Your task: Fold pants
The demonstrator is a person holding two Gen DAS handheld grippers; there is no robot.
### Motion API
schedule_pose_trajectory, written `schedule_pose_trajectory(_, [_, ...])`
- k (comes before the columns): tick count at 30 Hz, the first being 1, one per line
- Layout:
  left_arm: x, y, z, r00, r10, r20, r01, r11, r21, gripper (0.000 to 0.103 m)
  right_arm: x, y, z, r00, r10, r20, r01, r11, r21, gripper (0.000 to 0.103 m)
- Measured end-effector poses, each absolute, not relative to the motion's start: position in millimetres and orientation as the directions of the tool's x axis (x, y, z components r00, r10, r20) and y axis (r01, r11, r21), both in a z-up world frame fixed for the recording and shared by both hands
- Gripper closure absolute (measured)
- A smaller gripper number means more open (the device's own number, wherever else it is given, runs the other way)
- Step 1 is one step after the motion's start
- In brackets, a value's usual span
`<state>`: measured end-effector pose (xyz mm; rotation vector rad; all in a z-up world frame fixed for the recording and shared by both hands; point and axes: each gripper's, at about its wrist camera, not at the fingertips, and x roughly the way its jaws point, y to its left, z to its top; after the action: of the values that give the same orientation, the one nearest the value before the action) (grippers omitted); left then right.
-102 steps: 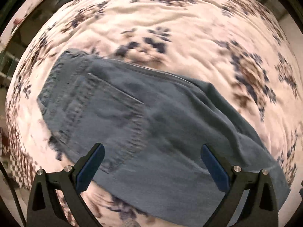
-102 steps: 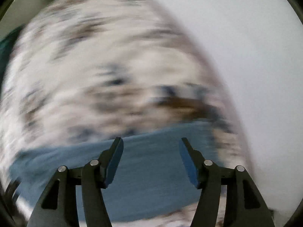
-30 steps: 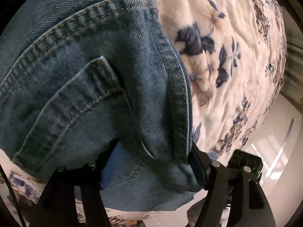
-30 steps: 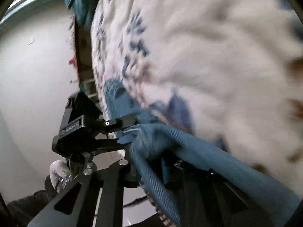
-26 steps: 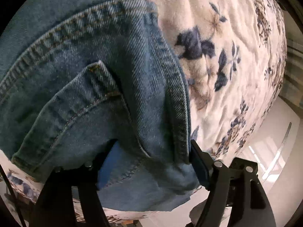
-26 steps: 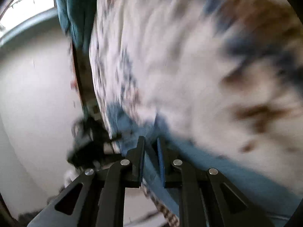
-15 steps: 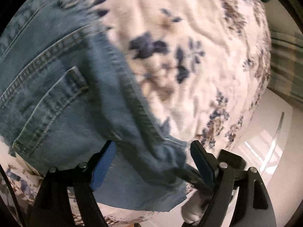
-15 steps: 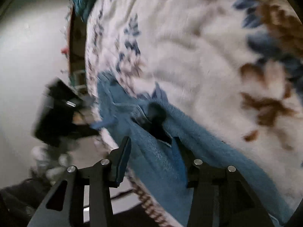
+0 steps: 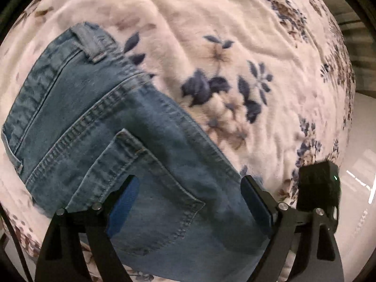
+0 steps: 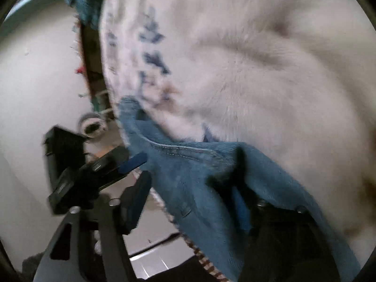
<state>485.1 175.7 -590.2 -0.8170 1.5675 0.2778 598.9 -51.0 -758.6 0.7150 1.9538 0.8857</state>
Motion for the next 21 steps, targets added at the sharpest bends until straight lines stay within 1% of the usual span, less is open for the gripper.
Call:
schedule_pose_trajectory(1, [484, 177, -592, 0.033, -0.330, -0.943, -0.639, 0.719, -0.274, 0.015, 599, -44, -766, -0.483, 0.737, -0.472, 0.154, 0.602, 0.784, 0.033])
schedule_pose_trajectory(2, [483, 179, -595, 0.027, -0.319, -0.947, -0.639, 0.723, -0.262, 0.015, 601, -37, -768, -0.489, 0.731, -0.477, 0.149, 0.608, 0.779, 0.038])
schedule_pose_trajectory(3, [482, 181, -594, 0.023, -0.311, -0.950, -0.639, 0.726, -0.253, 0.015, 604, -36, -764, -0.489, 0.710, -0.507, 0.113, 0.628, 0.770, 0.062])
schedule_pose_trajectory(4, [480, 183, -598, 0.013, -0.299, -0.954, -0.643, 0.729, -0.237, 0.015, 606, -39, -758, -0.471, 0.683, -0.559, 0.069, 0.660, 0.748, 0.076])
schedule_pose_trajectory(5, [477, 187, -603, -0.003, -0.285, -0.959, -0.644, 0.734, -0.216, 0.015, 607, -48, -754, -0.442, 0.695, -0.567, 0.082, 0.661, 0.746, 0.091])
schedule_pose_trajectory(6, [475, 188, -606, -0.007, -0.287, -0.958, -0.648, 0.731, -0.214, 0.015, 612, -71, -747, -0.365, 0.757, -0.542, 0.144, 0.621, 0.771, 0.092])
schedule_pose_trajectory(7, [473, 191, -609, 0.001, -0.303, -0.953, -0.656, 0.720, -0.229, 0.015, 613, -87, -743, -0.313, 0.787, -0.531, 0.181, 0.599, 0.780, 0.092])
schedule_pose_trajectory(8, [470, 194, -612, 0.000, -0.304, -0.953, -0.662, 0.714, -0.228, 0.015, 615, -102, -738, -0.269, 0.806, -0.528, 0.207, 0.584, 0.785, 0.095])
schedule_pose_trajectory(11, [469, 196, -611, 0.008, -0.316, -0.949, -0.672, 0.701, -0.239, 0.015, 624, -133, -738, -0.167, 0.861, -0.480, 0.305, 0.508, 0.805, 0.094])
schedule_pose_trajectory(12, [469, 196, -609, 0.007, -0.316, -0.949, -0.672, 0.701, -0.239, 0.015, 628, -131, -739, -0.174, 0.863, -0.475, 0.313, 0.505, 0.804, 0.094])
schedule_pose_trajectory(14, [470, 195, -603, 0.005, -0.314, -0.949, -0.665, 0.708, -0.237, 0.015, 631, -117, -741, -0.251, 0.852, -0.460, 0.294, 0.519, 0.802, 0.094])
schedule_pose_trajectory(16, [473, 192, -596, 0.008, -0.299, -0.954, -0.651, 0.723, -0.232, 0.015, 627, -83, -742, -0.337, 0.821, -0.460, 0.232, 0.546, 0.805, 0.085])
schedule_pose_trajectory(18, [477, 189, -588, 0.018, -0.276, -0.961, -0.630, 0.743, -0.225, 0.015, 623, -56, -747, -0.420, 0.767, -0.485, 0.179, 0.594, 0.784, 0.054])
schedule_pose_trajectory(19, [479, 188, -586, 0.023, -0.266, -0.964, -0.622, 0.751, -0.222, 0.015, 616, -45, -752, -0.452, 0.750, -0.483, 0.173, 0.605, 0.778, 0.052])
schedule_pose_trajectory(20, [481, 186, -584, 0.026, -0.260, -0.965, -0.612, 0.759, -0.221, 0.015, 613, -36, -756, -0.472, 0.733, -0.490, 0.164, 0.620, 0.768, 0.052])
schedule_pose_trajectory(21, [483, 184, -584, 0.027, -0.256, -0.966, -0.605, 0.766, -0.219, 0.015, 612, -28, -759, -0.475, 0.709, -0.521, 0.147, 0.647, 0.748, 0.068])
